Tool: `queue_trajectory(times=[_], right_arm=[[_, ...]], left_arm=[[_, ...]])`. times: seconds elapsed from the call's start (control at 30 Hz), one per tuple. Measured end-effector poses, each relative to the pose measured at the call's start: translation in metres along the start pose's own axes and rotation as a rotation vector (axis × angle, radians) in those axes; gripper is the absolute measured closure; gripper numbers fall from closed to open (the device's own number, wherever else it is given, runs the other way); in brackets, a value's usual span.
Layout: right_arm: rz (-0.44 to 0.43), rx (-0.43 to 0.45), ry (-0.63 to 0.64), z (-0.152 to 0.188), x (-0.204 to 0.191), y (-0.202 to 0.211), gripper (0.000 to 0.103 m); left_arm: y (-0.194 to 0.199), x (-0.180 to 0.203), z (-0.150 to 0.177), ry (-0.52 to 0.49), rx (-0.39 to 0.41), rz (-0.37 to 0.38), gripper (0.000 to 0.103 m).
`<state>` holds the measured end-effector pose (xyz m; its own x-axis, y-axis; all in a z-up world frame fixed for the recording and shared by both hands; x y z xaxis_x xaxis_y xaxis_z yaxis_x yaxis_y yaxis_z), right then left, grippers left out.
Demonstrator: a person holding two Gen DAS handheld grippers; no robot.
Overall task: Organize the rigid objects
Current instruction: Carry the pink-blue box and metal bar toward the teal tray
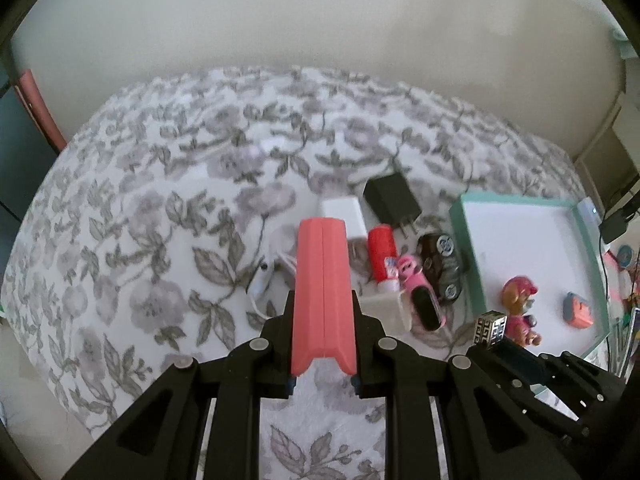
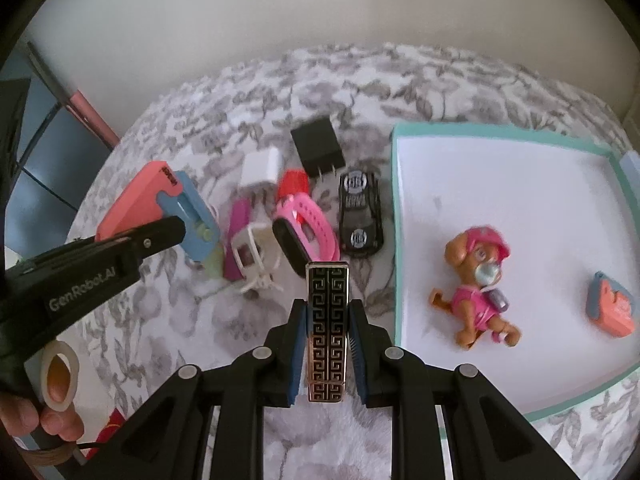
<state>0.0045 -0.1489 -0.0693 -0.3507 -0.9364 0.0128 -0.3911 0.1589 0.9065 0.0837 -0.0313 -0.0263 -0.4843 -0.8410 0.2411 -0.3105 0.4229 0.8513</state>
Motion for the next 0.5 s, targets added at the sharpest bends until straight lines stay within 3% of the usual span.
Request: queue_trajectory(times=[0.17, 0.5], right_arm=[[0.004, 0.07, -0.038, -0.01, 0.012, 0.02, 0.081], [0.132, 0.198, -0.126, -0.025, 0.063, 0.053, 0.081]], left_arm=[[0.024, 0.012, -0.008, -0.03, 0.075, 0.021, 0.083], [0.058, 0.07, -0.015, -0.192, 0.177, 0.07, 0.083]])
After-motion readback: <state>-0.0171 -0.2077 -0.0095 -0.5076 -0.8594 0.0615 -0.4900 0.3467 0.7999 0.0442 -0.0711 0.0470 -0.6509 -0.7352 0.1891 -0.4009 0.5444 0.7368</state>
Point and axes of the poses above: each gripper's, at about its wrist camera, not at the fingertips, and y roughly against the way its jaws point, x to its right, z to its underside, the point moved 5 cm from there along -y, roughly the way its jaws point, and after that the axes turned 15 degrees about z, right-handed, at the moved point
